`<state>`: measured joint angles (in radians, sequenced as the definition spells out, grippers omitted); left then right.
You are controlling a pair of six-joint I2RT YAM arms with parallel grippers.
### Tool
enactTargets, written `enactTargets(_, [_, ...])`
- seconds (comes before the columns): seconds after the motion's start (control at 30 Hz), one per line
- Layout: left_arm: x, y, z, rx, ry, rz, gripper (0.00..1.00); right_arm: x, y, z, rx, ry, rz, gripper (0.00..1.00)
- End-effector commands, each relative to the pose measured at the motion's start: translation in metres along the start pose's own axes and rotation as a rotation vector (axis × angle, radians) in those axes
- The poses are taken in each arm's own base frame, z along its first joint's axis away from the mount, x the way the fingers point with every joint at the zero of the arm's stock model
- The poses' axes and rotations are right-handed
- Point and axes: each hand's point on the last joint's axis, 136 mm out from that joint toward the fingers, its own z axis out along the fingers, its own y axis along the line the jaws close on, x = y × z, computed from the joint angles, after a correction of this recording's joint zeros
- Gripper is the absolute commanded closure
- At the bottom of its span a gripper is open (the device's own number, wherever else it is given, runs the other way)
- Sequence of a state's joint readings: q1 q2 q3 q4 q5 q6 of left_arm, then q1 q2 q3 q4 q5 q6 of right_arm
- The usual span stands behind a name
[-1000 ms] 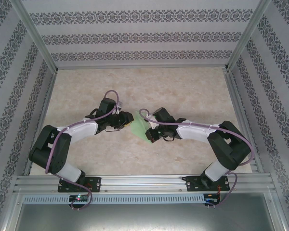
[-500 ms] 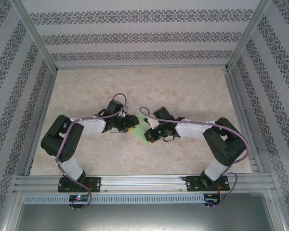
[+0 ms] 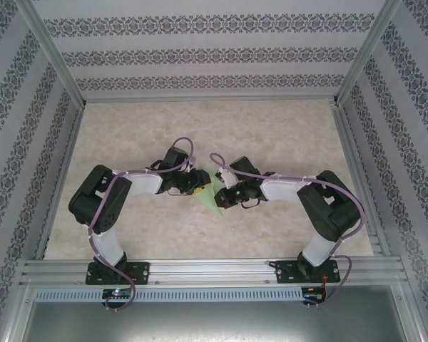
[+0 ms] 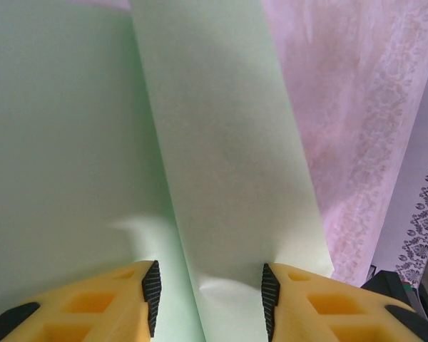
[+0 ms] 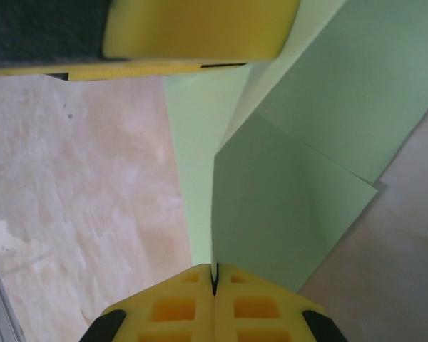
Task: Fold a paper plane with a square sheet of paper (fold left side to right side)
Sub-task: Fourth fold the wing at the center of the table.
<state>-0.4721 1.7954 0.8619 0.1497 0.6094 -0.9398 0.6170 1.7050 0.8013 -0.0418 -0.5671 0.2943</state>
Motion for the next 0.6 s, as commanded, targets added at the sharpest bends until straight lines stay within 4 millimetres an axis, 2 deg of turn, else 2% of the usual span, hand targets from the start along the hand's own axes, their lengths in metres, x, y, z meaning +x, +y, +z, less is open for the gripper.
enactTargets(0.0, [0.0,-0.003,0.005,-0.007,0.007,0.016,0.55,0.0,-0.001,0.002,-0.027,-0.001,0.022,0.93])
enactTargets(0.33, [0.002,0.014,0.008,-0.08,0.011,-0.015,0.54,0.002,-0.005,0.006,-0.05,0.016,0.057,0.92])
enactTargets(0.57, [0.003,0.019,0.01,-0.097,0.017,-0.025,0.53,-0.001,-0.003,0.003,-0.056,0.005,0.053,0.88])
